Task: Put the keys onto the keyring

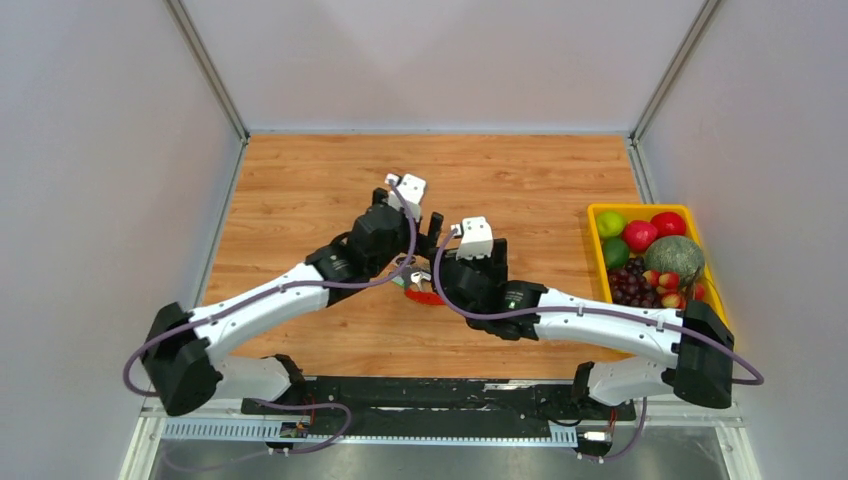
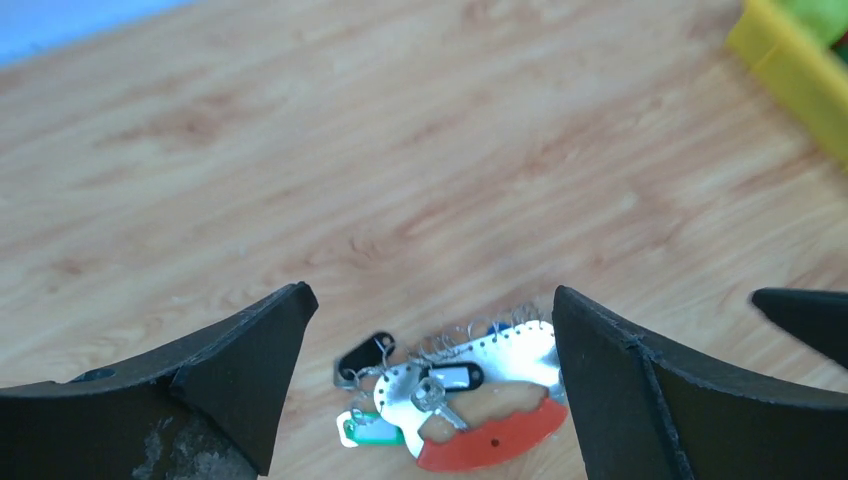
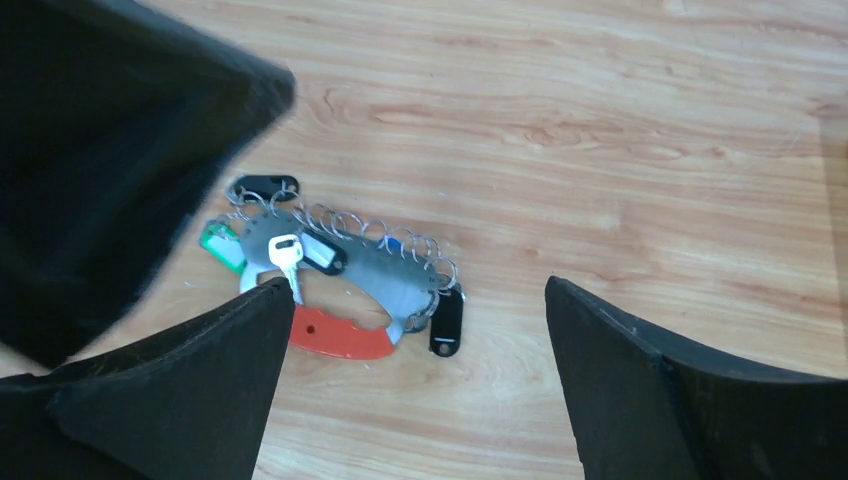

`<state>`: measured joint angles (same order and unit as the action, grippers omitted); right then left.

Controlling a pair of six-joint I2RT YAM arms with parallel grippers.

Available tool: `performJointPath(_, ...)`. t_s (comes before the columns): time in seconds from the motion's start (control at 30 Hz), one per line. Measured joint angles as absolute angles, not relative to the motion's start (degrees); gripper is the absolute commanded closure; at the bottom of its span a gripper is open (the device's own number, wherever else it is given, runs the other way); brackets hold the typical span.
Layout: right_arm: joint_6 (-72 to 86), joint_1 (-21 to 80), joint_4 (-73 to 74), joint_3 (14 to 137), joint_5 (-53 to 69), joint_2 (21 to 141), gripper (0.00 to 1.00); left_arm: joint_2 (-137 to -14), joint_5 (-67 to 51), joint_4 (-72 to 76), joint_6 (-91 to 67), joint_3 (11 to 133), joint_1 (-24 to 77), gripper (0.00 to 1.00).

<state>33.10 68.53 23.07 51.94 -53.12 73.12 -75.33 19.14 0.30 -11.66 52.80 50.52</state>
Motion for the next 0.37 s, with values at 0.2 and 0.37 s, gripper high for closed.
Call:
performJointPath(0.2,30.6,68.9,25.0,60.3,-57.5,75.1,0.0,-63.8,21.1,-6.1,-9.6,57.0,49.5,0.0)
performJointPath(0.37,26.1,68.6,25.5,62.3,-61.8,73.2,0.0,-57.3,20.9,-12.8,-9.7,58.3,50.2,0.0)
